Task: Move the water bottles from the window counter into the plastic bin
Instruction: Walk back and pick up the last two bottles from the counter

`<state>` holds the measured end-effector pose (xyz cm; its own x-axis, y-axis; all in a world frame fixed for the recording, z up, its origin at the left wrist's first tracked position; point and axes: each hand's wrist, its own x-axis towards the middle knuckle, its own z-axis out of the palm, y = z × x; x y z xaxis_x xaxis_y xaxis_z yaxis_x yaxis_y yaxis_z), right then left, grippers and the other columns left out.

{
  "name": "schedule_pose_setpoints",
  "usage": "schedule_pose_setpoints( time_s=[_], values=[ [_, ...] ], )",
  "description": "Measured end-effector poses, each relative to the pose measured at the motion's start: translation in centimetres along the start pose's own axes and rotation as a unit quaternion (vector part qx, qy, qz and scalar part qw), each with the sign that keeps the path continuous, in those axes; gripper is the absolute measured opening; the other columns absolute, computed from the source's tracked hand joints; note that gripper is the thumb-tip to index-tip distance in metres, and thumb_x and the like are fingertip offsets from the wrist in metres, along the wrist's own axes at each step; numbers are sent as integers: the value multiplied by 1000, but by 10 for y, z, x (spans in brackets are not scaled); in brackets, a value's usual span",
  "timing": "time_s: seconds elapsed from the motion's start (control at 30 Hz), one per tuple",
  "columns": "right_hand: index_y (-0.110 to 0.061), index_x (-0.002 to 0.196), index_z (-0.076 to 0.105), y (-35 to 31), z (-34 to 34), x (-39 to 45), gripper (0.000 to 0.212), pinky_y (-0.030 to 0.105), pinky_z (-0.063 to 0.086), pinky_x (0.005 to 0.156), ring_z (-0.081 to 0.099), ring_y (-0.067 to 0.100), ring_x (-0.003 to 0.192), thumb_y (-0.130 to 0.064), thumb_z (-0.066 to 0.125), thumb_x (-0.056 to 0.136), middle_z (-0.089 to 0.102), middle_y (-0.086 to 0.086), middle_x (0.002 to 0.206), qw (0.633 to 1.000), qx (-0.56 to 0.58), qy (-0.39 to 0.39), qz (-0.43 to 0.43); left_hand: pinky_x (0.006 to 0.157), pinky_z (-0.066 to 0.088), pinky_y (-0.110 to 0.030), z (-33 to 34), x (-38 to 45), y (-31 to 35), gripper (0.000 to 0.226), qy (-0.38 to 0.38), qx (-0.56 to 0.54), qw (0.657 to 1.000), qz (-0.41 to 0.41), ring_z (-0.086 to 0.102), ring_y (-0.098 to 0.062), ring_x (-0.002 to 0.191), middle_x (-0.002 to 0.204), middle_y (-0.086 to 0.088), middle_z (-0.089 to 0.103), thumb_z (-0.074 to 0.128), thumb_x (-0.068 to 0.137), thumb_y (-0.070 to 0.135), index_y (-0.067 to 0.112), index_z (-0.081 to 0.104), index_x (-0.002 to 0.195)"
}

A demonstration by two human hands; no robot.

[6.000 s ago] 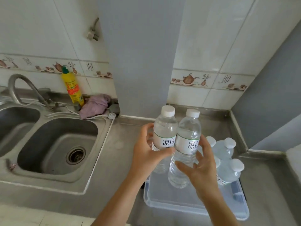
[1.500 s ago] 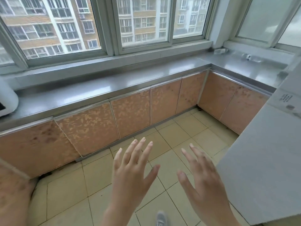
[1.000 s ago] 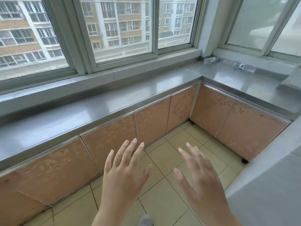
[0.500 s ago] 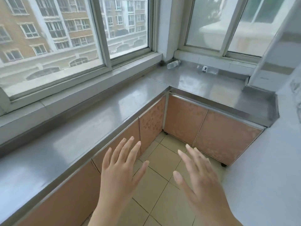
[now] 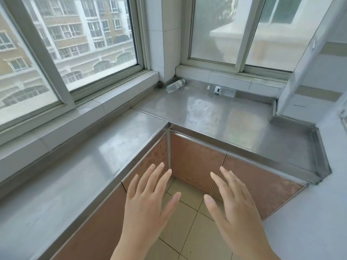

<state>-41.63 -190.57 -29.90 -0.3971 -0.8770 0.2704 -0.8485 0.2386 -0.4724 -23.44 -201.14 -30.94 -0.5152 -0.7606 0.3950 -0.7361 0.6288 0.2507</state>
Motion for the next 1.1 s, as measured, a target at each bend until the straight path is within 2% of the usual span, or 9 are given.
schedule_pose_setpoints(
  time_s=[0.2,0.4,0.6,0.77,0.93,1.1],
  values=[
    [-35,144,35,38,11,107,65,37,12,117,9,7,144,-64,19,88,19,-13,157,1000,-9,-23,9,119,11,-33,41,98,-13,58,-20,-2,999,-30,35,-13,142,150,7,49,38,93,59,28,57,137],
    [-33,144,36,75,36,222,74,41,22,116,12,8,143,-71,9,87,24,-10,156,999,-23,-12,30,116,17,-36,107,210,-39,67,-25,-6,999,-28,33,-11,141,148,7,51,19,97,66,30,58,136],
    [-30,142,39,102,53,340,73,45,27,114,18,11,140,-69,10,89,30,-5,154,997,-48,5,62,115,20,-39,162,336,-62,57,-26,-22,999,13,34,-12,139,146,6,54,38,92,60,27,62,133],
    [-28,142,39,121,58,432,67,42,23,116,19,14,142,-63,19,89,28,-5,155,995,-50,13,81,115,19,-38,196,432,-72,56,-30,-18,998,48,38,-14,139,144,4,56,41,91,59,25,64,130],
    [-26,141,42,153,75,508,69,43,23,116,22,17,141,-63,20,87,30,-3,154,995,-50,1,88,114,21,-39,233,504,-75,55,-30,-10,998,51,51,-20,135,142,3,58,42,91,58,24,65,128],
    [-25,141,42,201,98,588,67,45,26,114,23,18,141,-62,21,89,31,-1,154,996,-34,-23,73,112,25,-41,279,571,-72,57,-47,-5,999,15,45,-17,136,143,4,57,41,91,59,24,64,129]
  ],
)
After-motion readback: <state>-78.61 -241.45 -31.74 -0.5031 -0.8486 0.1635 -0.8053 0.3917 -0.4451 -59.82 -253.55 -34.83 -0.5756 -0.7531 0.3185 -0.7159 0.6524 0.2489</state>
